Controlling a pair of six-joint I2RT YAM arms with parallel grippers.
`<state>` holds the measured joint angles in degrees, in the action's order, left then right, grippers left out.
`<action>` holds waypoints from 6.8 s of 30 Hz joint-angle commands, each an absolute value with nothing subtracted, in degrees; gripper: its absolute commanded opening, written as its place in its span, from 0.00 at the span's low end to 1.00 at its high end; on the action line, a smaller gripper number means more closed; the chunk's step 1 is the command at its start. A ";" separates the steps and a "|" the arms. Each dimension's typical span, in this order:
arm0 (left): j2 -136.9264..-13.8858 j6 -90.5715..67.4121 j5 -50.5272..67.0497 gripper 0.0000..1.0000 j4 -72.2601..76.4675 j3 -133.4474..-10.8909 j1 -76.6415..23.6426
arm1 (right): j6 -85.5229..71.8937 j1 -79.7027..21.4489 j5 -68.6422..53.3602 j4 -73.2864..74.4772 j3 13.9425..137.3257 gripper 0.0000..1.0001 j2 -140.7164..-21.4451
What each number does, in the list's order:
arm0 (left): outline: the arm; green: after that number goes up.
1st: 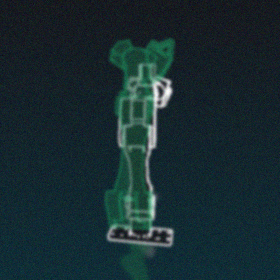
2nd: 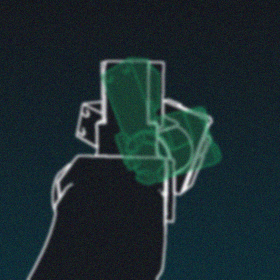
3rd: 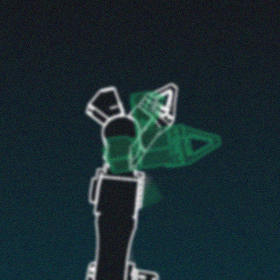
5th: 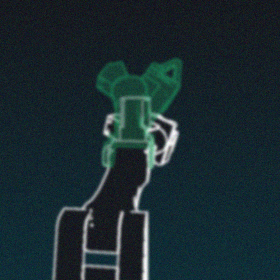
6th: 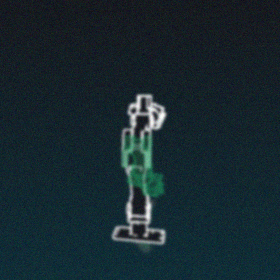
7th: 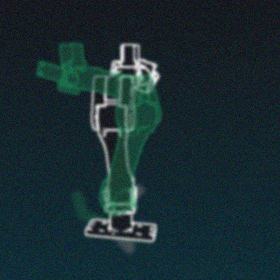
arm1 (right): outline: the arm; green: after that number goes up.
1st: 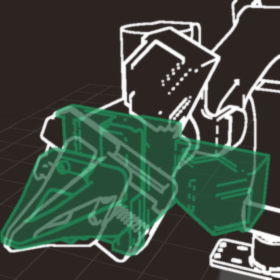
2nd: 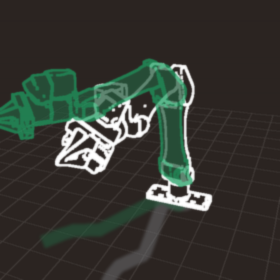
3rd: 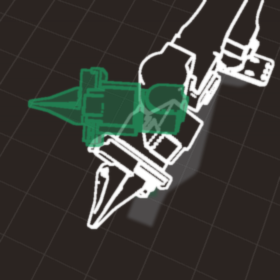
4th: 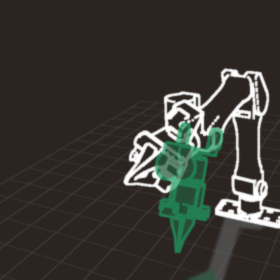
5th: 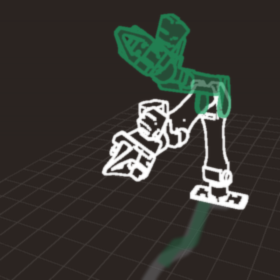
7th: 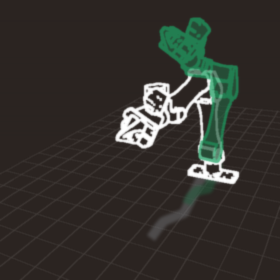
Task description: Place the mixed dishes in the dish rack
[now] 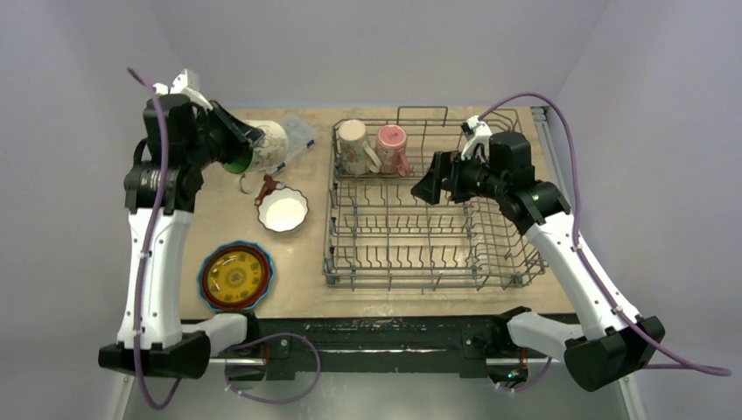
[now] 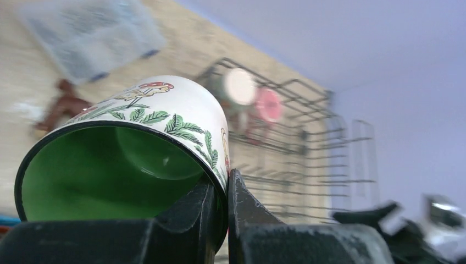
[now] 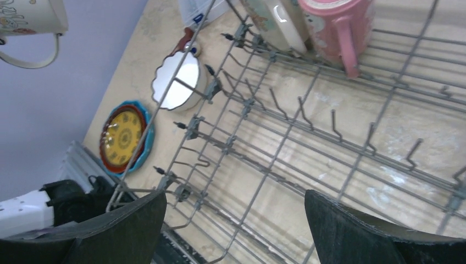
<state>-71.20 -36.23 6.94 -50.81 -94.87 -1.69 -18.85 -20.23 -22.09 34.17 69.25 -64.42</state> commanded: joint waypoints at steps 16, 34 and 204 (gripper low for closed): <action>-67.29 -109.23 16.34 0.00 31.94 -70.68 -27.47 | -31.52 -22.33 -44.53 3.50 64.66 0.99 -59.17; -74.13 -109.93 10.90 0.00 42.47 -74.56 -38.86 | -53.07 -22.21 -45.26 -18.14 64.44 0.52 -58.61; -66.74 -49.45 -0.27 0.79 -63.80 -73.72 -23.65 | -14.11 -16.16 -21.64 27.16 63.97 0.76 -62.29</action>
<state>-63.68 -49.82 -1.54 -62.98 -70.76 -24.56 -10.13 -16.12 -20.80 27.46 66.57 -66.46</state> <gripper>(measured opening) 0.791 0.744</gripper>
